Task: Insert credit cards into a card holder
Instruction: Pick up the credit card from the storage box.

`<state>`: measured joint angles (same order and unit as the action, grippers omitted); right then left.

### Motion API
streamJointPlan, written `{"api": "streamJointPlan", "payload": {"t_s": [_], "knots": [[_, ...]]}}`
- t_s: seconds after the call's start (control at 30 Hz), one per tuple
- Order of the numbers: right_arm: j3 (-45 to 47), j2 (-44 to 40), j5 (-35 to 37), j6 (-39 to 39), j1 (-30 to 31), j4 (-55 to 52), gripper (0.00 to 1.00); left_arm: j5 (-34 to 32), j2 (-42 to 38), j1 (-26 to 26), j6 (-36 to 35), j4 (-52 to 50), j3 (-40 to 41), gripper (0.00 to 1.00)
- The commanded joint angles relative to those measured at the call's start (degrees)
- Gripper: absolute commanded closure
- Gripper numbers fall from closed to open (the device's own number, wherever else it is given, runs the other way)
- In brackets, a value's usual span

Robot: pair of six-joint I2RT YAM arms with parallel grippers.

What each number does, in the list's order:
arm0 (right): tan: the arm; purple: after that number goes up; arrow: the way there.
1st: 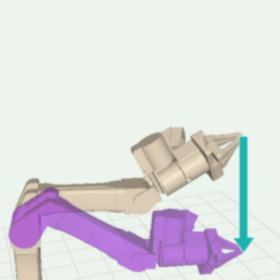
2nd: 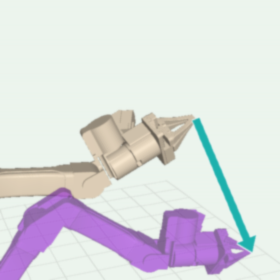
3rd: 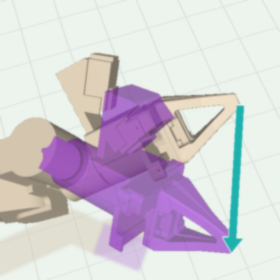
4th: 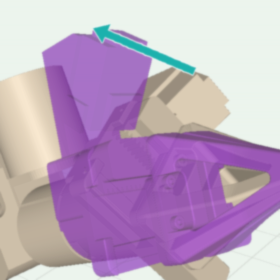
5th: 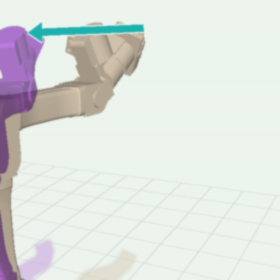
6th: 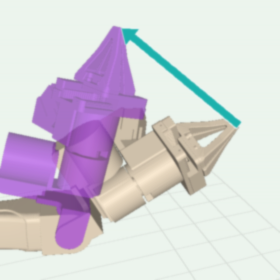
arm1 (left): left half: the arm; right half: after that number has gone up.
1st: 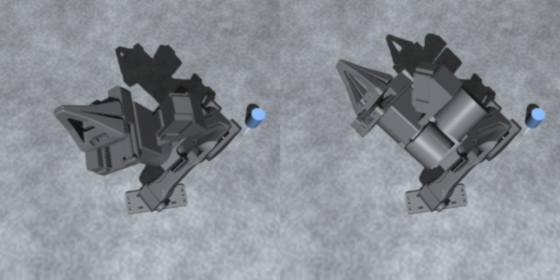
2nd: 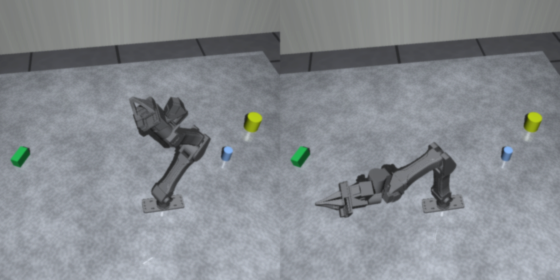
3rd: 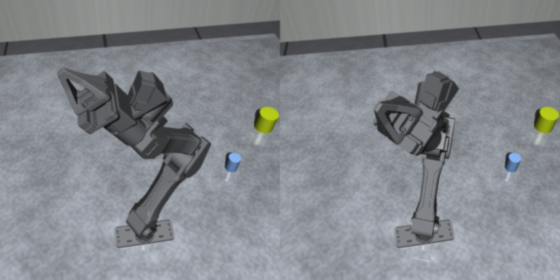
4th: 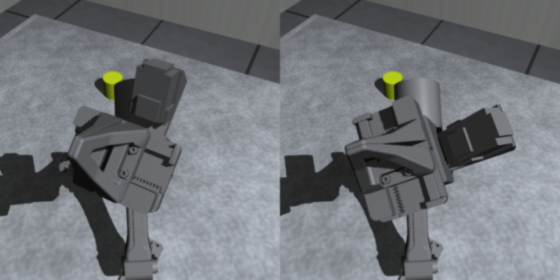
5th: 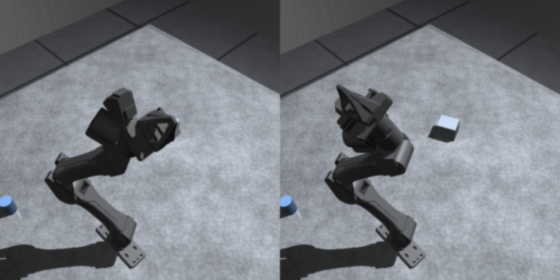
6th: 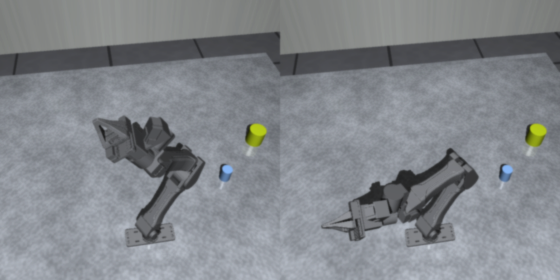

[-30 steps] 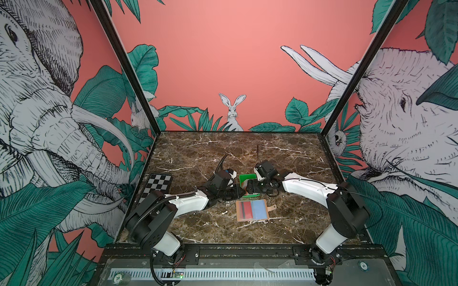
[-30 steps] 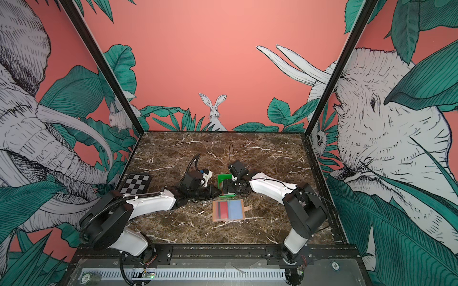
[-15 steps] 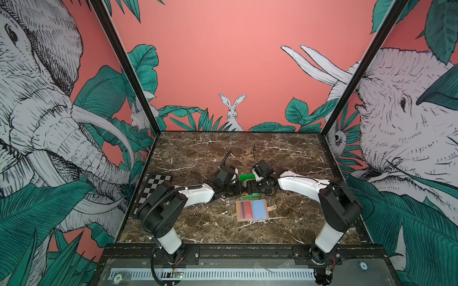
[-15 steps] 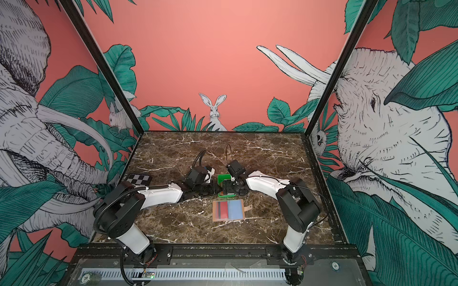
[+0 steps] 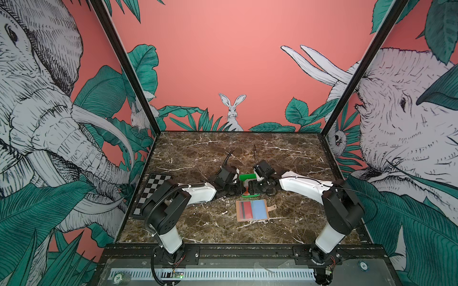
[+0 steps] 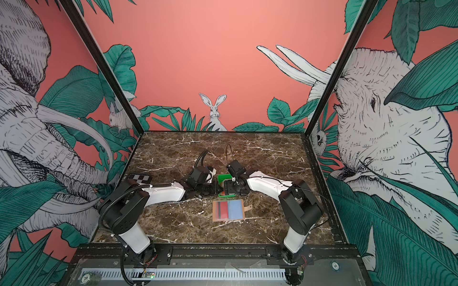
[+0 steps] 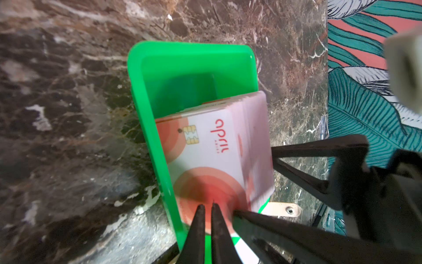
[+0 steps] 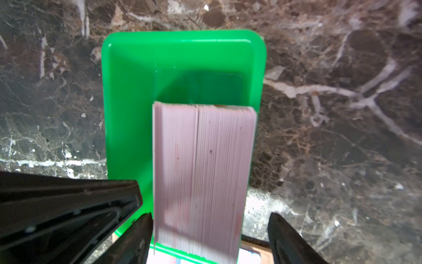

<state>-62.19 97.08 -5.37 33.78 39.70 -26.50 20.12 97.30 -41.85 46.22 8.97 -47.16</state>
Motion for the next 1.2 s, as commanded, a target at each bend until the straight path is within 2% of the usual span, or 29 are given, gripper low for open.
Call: {"api": "streamJointPlan", "payload": {"t_s": [0.0,0.5,0.6,0.73,0.83,1.03,1.17], "knots": [[-0.6,-2.2,2.0,-1.1,-0.1,-2.1,0.23,-0.3,0.6,0.2,-1.1,-2.3,-1.5,0.89],[0.5,-4.9,-1.4,-0.2,-0.1,-0.8,0.25,1.2,2.6,0.2,-1.4,-2.9,-2.8,0.86],[1.4,-7.5,-3.2,0.8,0.0,0.9,0.3,1.2,2.8,0.2,-1.4,-2.7,-2.8,0.86],[1.9,-7.7,-5.8,2.4,0.0,3.3,0.52,1.4,3.1,0.2,-1.3,-2.5,-2.9,0.86],[1.8,-6.5,-7.0,3.1,0.3,4.8,0.61,1.3,3.1,0.2,-1.3,-2.6,-2.9,0.86],[1.4,-2.9,-8.0,4.0,0.6,6.9,0.75,1.3,3.0,0.2,-1.3,-2.6,-2.8,0.86],[0.8,-0.9,-8.4,4.2,0.7,7.2,0.8,1.4,3.1,0.2,-1.2,-2.5,-2.9,0.86]]}}
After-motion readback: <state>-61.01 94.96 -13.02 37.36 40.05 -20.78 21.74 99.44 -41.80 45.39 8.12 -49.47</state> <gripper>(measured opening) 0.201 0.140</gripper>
